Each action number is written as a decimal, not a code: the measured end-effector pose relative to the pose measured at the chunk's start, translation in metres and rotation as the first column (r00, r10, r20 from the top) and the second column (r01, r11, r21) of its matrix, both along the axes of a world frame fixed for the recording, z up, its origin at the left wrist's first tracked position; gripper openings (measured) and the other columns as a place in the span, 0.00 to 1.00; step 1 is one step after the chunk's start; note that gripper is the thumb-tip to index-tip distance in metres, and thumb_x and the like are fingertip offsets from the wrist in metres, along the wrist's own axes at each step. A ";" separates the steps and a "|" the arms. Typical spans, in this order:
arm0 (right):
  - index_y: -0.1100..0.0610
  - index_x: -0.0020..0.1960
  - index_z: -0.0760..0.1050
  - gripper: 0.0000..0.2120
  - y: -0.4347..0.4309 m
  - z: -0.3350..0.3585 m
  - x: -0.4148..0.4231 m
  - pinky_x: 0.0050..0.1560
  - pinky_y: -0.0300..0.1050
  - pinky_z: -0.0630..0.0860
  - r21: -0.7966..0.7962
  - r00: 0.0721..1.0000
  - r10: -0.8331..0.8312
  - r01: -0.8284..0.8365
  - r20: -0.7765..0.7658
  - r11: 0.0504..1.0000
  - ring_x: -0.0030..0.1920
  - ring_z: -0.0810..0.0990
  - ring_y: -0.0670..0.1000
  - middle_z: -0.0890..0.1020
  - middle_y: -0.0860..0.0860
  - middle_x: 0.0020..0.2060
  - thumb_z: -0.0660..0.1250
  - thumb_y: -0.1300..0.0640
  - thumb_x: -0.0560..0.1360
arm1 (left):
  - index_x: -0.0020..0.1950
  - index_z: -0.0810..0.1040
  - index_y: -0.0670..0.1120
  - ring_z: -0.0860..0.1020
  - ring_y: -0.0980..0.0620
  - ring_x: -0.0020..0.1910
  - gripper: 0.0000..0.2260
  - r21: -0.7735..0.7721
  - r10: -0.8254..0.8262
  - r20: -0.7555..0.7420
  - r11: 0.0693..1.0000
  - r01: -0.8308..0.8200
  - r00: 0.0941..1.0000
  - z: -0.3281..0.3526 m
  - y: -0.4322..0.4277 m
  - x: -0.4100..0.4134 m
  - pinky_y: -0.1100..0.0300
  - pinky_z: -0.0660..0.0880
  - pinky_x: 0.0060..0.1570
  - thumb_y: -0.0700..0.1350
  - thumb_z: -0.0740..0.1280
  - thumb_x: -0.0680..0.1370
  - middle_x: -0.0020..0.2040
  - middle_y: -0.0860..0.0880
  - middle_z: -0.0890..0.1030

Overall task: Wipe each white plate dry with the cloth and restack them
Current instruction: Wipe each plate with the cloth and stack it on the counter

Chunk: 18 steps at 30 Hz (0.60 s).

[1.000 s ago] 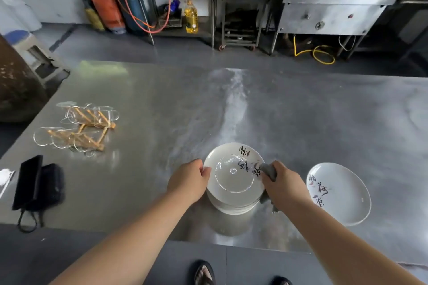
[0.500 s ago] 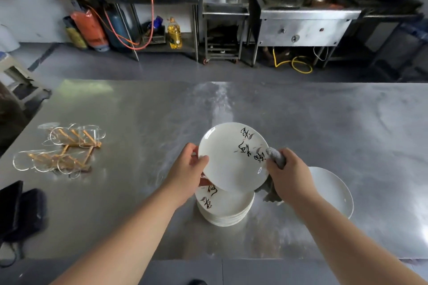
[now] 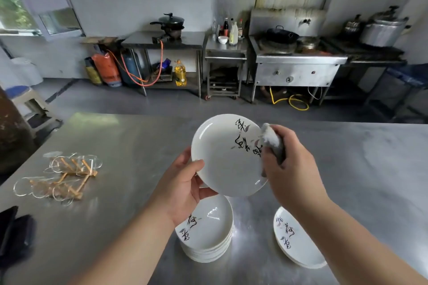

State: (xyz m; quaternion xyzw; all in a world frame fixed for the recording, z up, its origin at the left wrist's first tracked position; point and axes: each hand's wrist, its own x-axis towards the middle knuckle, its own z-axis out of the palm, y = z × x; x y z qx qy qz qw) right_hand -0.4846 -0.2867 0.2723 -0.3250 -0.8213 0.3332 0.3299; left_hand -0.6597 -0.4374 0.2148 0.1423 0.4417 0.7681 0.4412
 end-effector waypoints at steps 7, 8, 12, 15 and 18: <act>0.56 0.85 0.40 0.51 -0.011 -0.013 0.014 0.80 0.51 0.30 0.381 0.778 0.110 -0.420 0.619 0.824 0.81 0.30 0.54 0.36 0.53 0.83 0.28 0.22 0.74 | 0.70 0.77 0.52 0.86 0.39 0.54 0.24 0.096 -0.012 -0.059 0.995 0.018 0.998 0.035 0.018 0.033 0.46 0.85 0.34 0.37 0.67 0.74 0.63 0.41 0.85; 0.57 0.85 0.38 0.52 -0.003 -0.010 0.015 0.80 0.52 0.29 0.408 0.778 0.072 -0.403 0.624 0.819 0.81 0.29 0.56 0.35 0.55 0.82 0.26 0.23 0.73 | 0.69 0.78 0.52 0.86 0.38 0.54 0.25 0.091 -0.029 -0.066 0.995 0.035 0.997 0.037 0.019 0.037 0.44 0.84 0.36 0.37 0.66 0.74 0.63 0.40 0.84; 0.60 0.84 0.36 0.52 0.018 0.012 0.021 0.81 0.60 0.34 0.472 0.790 -0.012 -0.354 0.613 0.807 0.81 0.28 0.60 0.33 0.59 0.82 0.25 0.25 0.73 | 0.70 0.78 0.52 0.86 0.38 0.55 0.25 0.109 -0.076 -0.113 0.990 0.089 0.991 0.044 0.026 0.054 0.40 0.84 0.43 0.36 0.66 0.74 0.64 0.38 0.84; 0.61 0.85 0.46 0.50 0.008 0.012 0.030 0.82 0.62 0.44 0.469 0.812 0.218 -0.507 0.542 0.723 0.84 0.37 0.59 0.42 0.58 0.84 0.35 0.25 0.77 | 0.65 0.84 0.53 0.87 0.43 0.52 0.22 0.148 -0.048 -0.157 0.986 0.072 0.986 0.054 0.032 0.057 0.47 0.84 0.38 0.40 0.71 0.71 0.62 0.41 0.85; 0.61 0.82 0.60 0.48 0.008 0.008 0.042 0.82 0.62 0.52 0.492 0.809 0.315 -0.561 0.496 0.666 0.84 0.47 0.57 0.52 0.55 0.84 0.42 0.26 0.79 | 0.61 0.86 0.55 0.87 0.44 0.54 0.20 0.153 -0.026 -0.133 0.987 0.046 0.991 0.055 0.034 0.057 0.44 0.85 0.40 0.38 0.67 0.74 0.61 0.42 0.86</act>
